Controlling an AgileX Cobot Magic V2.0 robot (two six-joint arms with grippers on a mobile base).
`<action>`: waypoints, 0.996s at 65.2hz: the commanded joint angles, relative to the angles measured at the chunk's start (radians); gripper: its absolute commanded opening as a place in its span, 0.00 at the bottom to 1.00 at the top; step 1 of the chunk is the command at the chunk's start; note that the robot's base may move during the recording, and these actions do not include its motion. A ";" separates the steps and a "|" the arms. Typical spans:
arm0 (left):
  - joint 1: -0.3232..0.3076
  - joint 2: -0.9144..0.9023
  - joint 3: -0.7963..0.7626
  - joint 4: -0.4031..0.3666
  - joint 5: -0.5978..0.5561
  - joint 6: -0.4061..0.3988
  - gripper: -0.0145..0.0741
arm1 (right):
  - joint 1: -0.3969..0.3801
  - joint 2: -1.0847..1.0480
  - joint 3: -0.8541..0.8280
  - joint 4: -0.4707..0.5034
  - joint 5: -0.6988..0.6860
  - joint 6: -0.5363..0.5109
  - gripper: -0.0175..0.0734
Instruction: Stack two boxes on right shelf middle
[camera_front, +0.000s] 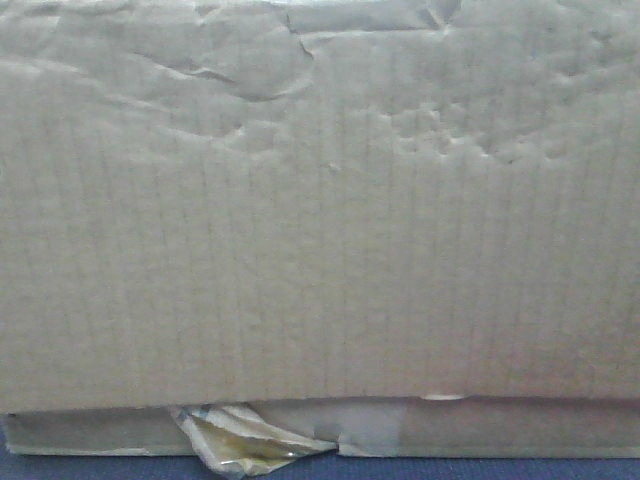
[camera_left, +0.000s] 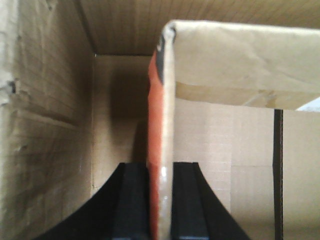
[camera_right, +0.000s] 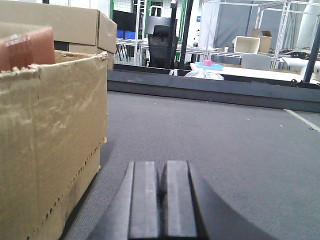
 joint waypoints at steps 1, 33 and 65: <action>0.007 0.009 -0.001 -0.003 -0.011 0.001 0.04 | -0.004 -0.004 0.000 0.005 -0.022 0.001 0.01; 0.016 0.012 -0.001 -0.019 0.009 0.036 0.40 | -0.004 -0.004 0.000 0.005 -0.022 0.001 0.01; 0.037 -0.052 -0.201 -0.028 0.063 0.198 0.58 | -0.004 -0.004 0.000 0.005 -0.022 0.001 0.01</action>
